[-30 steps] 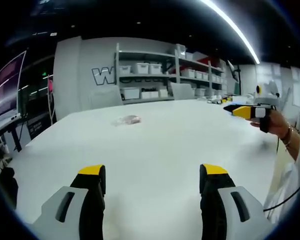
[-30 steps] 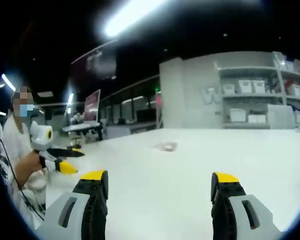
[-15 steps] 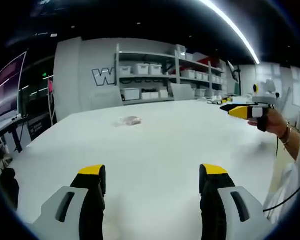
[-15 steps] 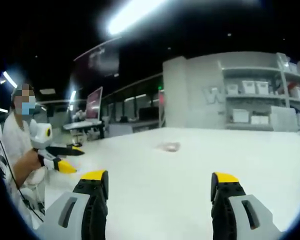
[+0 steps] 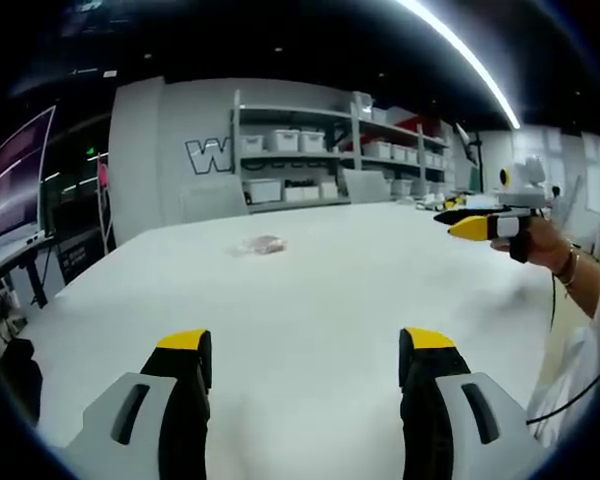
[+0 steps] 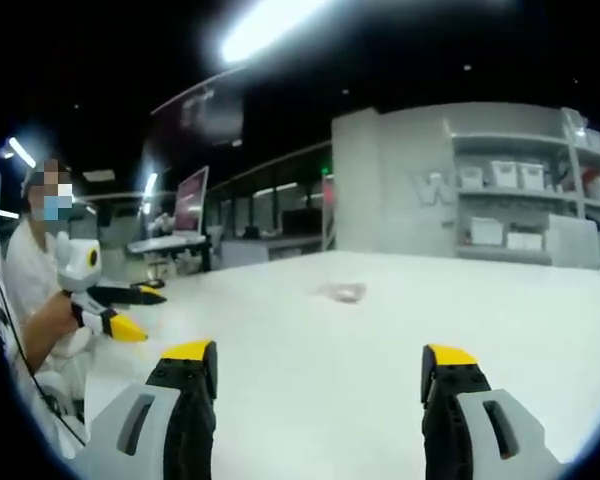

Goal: Open the resealable bag by pulling the two sides of the seal apart until the entire bag opening is separated and visibly accessible.

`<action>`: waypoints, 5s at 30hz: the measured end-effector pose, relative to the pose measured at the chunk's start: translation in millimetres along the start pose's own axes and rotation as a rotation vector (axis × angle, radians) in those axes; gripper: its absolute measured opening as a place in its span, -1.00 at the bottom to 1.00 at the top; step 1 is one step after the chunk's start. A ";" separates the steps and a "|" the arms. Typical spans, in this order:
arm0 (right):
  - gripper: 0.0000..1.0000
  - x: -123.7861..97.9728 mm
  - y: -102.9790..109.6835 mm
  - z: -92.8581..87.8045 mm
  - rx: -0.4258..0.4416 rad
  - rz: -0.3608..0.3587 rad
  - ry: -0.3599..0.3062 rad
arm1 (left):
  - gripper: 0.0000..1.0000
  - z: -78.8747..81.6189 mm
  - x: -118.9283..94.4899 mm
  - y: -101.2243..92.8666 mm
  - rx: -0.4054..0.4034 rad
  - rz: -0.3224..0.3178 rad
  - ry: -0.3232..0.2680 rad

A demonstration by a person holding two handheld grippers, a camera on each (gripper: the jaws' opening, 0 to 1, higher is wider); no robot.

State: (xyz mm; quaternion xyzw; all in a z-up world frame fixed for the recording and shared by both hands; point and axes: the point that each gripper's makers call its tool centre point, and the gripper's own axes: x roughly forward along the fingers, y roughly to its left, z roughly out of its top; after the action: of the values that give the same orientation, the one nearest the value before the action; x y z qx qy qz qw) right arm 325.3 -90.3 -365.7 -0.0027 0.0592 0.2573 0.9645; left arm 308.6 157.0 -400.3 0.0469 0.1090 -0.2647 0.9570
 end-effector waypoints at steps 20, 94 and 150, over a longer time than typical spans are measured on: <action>0.65 17.2 -1.1 -5.7 -0.035 0.005 0.039 | 0.51 1.4 -1.1 0.4 0.001 -0.001 -0.008; 0.54 101.8 -14.1 -18.2 -0.098 0.043 0.150 | 0.53 4.4 -1.0 2.6 0.001 0.004 -0.012; 0.47 144.0 -16.5 -23.4 -0.108 0.028 0.183 | 0.53 6.8 -2.9 8.0 0.006 0.013 -0.007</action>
State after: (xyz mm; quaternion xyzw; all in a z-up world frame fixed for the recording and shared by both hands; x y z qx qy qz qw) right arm 454.8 -34.1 -405.9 -0.0775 0.1333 0.2721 0.9498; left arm 311.6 164.3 -392.8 0.0495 0.1044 -0.2588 0.9590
